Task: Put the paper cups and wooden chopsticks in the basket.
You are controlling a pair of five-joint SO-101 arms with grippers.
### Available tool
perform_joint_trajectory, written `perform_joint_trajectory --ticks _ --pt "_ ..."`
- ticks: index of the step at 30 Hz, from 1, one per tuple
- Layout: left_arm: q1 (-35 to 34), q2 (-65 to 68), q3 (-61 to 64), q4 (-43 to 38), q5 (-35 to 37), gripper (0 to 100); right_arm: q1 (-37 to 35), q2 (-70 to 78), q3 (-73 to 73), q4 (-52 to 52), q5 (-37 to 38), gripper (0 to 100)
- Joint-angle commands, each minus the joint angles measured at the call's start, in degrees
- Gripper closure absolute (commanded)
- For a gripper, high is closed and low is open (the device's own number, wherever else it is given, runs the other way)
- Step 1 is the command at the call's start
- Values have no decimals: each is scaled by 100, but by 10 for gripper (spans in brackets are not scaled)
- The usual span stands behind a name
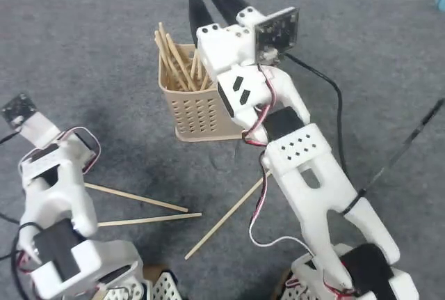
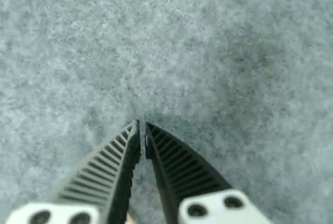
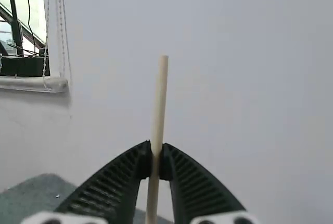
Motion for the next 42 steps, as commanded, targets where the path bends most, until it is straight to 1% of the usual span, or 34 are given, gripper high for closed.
perform_joint_trajectory --ticks 1,3,5,7,10,12,16,18,20,24,27,28,30,32,34,36,38,40,42 --pt "44 9 -233 9 26 986 -57 -163 -360 875 70 958" --pt "44 9 -233 9 26 986 -57 -242 -510 1815 44 893" --pt "53 9 -233 9 26 986 -57 -268 -695 2545 18 846" --pt "62 9 -233 9 26 985 -40 -330 -897 3064 -158 849" --pt "62 18 -233 9 26 985 -4 -541 -1407 3890 -492 883" --pt "62 18 -233 9 26 985 -22 -787 -1732 4602 -615 903" --pt "62 18 -233 9 26 985 -136 -1393 -2330 6343 -571 911" --pt "62 18 -233 9 26 985 -259 -1648 -2505 7187 -211 911" --pt "62 18 -224 9 26 985 -400 -1833 -2541 8004 484 911" --pt "62 18 -224 9 26 985 -1059 -1903 -2523 9807 1697 911" --pt "62 18 -224 9 26 985 -1578 -1710 -2523 11099 2295 911" --pt "62 18 -224 9 26 985 -1736 -1648 -2479 11275 2400 911" --pt "62 9 -215 9 26 985 -1895 -1666 -2004 11213 2365 911" --pt "62 9 -215 9 26 985 -2018 -1701 -1266 11178 2488 911" --pt "53 9 -215 9 26 985 -2264 -1675 -440 11064 2813 910" --pt "44 9 -215 9 26 985 -2448 -1675 378 10756 3042 910" --pt "44 9 -215 9 26 985 -2580 -1710 1134 10237 3077 910" --pt "44 9 -215 9 26 985 -2624 -1701 1714 9684 3086 909" --pt "53 9 -215 9 26 985 -2668 -1657 2075 9174 3095 884"
